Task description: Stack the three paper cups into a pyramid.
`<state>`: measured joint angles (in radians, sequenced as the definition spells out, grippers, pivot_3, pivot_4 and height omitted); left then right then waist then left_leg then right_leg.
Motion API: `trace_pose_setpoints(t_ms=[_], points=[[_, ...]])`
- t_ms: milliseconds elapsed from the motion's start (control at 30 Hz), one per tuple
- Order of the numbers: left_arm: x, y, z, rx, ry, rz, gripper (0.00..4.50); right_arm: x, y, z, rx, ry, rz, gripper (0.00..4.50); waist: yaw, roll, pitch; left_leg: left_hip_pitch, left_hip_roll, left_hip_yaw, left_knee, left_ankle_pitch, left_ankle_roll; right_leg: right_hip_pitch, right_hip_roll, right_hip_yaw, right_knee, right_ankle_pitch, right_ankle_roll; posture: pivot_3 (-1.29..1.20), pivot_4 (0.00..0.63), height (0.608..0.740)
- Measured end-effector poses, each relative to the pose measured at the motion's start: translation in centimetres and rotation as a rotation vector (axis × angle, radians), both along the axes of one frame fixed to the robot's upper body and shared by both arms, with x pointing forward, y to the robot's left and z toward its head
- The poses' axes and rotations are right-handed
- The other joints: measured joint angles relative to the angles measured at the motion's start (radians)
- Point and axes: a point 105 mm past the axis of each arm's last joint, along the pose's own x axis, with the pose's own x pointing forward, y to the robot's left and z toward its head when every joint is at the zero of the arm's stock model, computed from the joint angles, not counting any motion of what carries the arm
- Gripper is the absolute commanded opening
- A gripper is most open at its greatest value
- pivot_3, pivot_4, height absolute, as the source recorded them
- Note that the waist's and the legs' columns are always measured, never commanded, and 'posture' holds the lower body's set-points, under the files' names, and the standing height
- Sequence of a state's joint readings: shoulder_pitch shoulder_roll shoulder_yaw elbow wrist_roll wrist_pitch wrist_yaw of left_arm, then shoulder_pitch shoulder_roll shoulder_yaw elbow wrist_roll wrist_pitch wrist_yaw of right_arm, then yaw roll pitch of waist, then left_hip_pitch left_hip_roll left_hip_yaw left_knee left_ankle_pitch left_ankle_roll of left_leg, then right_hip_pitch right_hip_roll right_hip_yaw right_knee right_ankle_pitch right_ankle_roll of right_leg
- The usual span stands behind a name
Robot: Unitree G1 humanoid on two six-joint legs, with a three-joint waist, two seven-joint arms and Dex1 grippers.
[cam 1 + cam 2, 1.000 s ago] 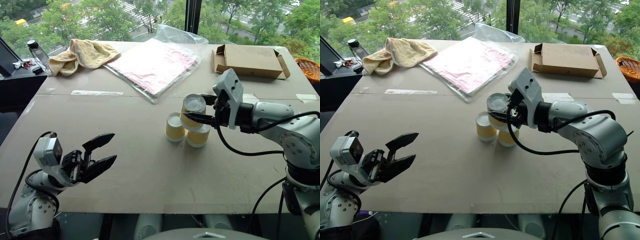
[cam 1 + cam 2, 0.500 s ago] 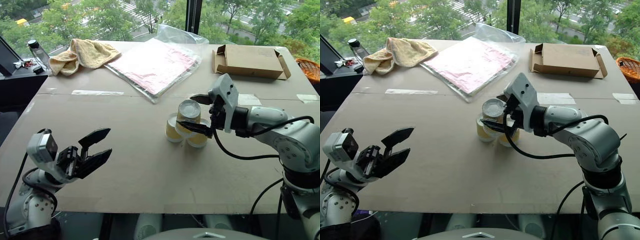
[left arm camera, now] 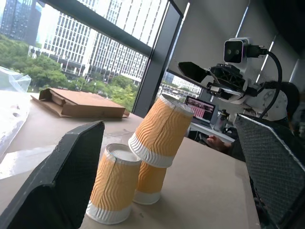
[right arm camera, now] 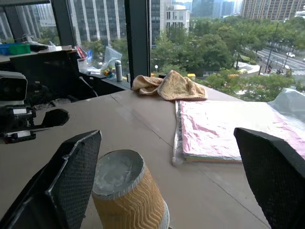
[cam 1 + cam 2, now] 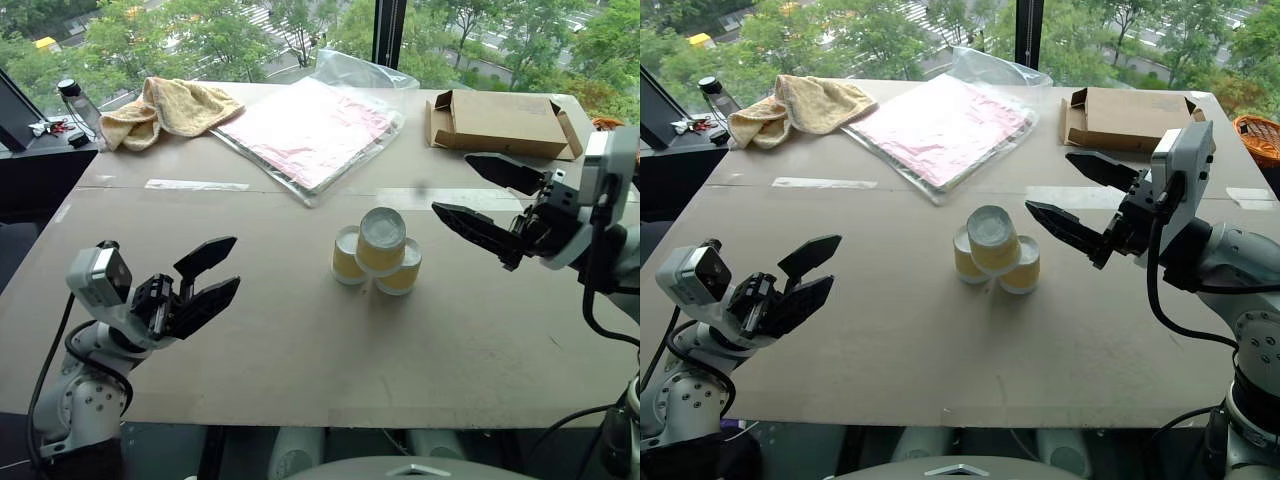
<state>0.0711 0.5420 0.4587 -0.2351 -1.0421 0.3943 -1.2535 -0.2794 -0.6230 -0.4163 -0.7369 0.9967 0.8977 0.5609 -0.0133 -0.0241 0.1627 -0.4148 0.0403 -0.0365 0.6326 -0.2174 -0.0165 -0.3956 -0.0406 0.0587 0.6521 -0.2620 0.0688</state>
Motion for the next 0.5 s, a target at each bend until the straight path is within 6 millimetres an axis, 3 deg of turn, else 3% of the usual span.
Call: trace_pose_setpoints(t_ms=[133, 367, 500], points=[[0.3, -1.1, 0.2, 0.004, 0.015, -0.028, 4.5, -0.4, -1.3, -2.6, -0.032, 0.075, -0.079, 4.41, -0.003, 0.0, 0.0, 0.001, 0.0, 0.001, 0.0, 0.0, 0.0, 0.0, 0.0, 0.001, 0.001, 0.0, 0.0, 0.0, 0.15, 0.74], [0.7, -2.0, 0.4, 0.016, 0.041, -0.043, 4.5, -1.5, -1.6, -4.2, -0.041, 0.109, -0.102, 4.41, -0.002, 0.0, 0.0, 0.0, 0.0, 0.001, 0.001, 0.0, 0.0, 0.0, 0.001, 0.001, 0.0, 0.0, 0.0, 0.0, 0.15, 0.74], [0.7, -2.5, 0.5, 0.047, 0.056, -0.053, 4.5, -2.4, -2.3, -6.2, -0.079, 0.166, -0.11, 4.41, 0.001, -0.001, -0.001, 0.0, 0.0, 0.001, 0.001, 0.0, 0.0, 0.0, 0.001, 0.001, 0.0, 0.0, 0.0, 0.0, 0.15, 0.74]])
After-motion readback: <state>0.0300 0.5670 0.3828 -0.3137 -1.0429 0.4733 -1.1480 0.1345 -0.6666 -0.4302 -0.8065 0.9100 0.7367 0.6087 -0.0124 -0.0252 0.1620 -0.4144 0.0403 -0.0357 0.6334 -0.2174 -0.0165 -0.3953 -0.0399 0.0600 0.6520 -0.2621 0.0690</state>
